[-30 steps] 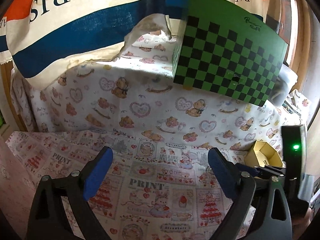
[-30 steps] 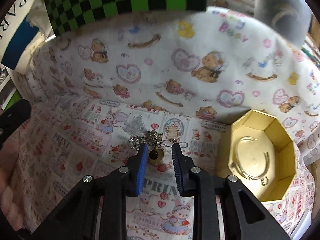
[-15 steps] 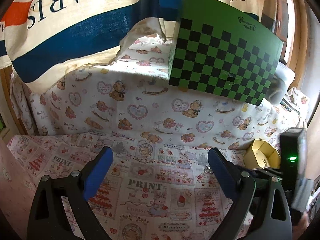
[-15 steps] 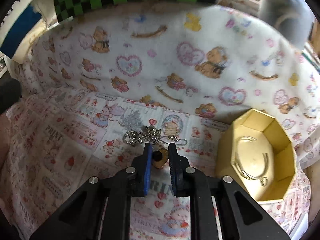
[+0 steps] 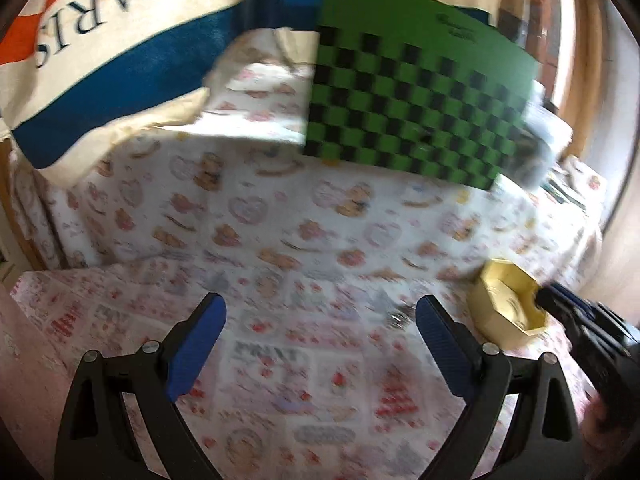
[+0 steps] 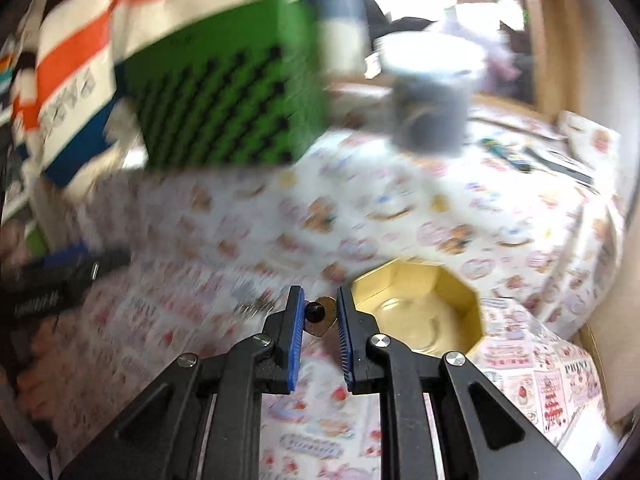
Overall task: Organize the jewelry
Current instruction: 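Carry the heart pendant over the box with the right gripper while the left grasps the silver chain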
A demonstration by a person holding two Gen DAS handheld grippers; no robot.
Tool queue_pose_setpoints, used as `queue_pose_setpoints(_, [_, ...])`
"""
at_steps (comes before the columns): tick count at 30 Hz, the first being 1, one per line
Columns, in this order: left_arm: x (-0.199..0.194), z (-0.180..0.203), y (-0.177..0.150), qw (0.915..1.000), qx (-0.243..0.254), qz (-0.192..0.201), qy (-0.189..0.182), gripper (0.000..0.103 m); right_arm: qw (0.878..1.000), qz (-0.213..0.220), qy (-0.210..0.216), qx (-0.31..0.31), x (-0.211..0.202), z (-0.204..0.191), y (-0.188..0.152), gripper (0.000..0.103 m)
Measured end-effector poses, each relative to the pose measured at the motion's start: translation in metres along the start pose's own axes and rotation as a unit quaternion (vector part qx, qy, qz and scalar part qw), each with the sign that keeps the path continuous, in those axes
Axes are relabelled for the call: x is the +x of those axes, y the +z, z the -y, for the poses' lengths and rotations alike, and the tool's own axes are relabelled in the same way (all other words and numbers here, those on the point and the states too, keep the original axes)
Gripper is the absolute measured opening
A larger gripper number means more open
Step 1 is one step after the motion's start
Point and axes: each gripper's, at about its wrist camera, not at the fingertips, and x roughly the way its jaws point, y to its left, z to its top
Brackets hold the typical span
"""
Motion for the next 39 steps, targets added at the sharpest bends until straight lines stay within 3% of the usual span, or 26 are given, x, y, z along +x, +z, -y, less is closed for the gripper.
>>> queue_pose_setpoints(7, [-0.009, 0.022, 0.0, 0.9995, 0.022, 0.004, -0.021, 0.095, 1.0, 0.0, -0.002, 0.023, -0.003, 0.036, 0.002, 0.018])
queue_pose_setpoints(14, [0.021, 0.031, 0.008, 0.9989, 0.008, -0.043, -0.017, 0.094, 0.999, 0.011, -0.018, 0.05, -0.001, 0.059, 0.001, 0.018])
queue_pose_setpoints(16, [0.03, 0.038, 0.012, 0.9984, 0.013, -0.051, -0.02, 0.083, 0.998, 0.017, -0.019, 0.055, -0.001, 0.062, 0.001, 0.018])
queue_pose_setpoints(19, [0.045, 0.051, 0.018, 0.997, 0.028, -0.067, -0.027, 0.082, 0.998, 0.02, -0.022, 0.059, 0.001, 0.065, 0.0, 0.018])
queue_pose_setpoints(23, [0.067, 0.056, 0.022, 0.9946, 0.004, -0.099, -0.032, 0.081, 0.998, 0.022, -0.024, 0.06, 0.0, 0.066, -0.001, 0.018])
queue_pose_setpoints(31, [0.094, 0.062, 0.021, 0.9903, -0.003, -0.128, -0.054, 0.057, 0.997, 0.02, -0.025, 0.072, 0.001, 0.071, -0.002, 0.018])
queue_pose_setpoints(39, [0.118, 0.075, 0.026, 0.9866, 0.016, -0.149, -0.065, 0.048, 0.996, 0.021, -0.023, 0.084, -0.001, 0.076, -0.002, 0.018])
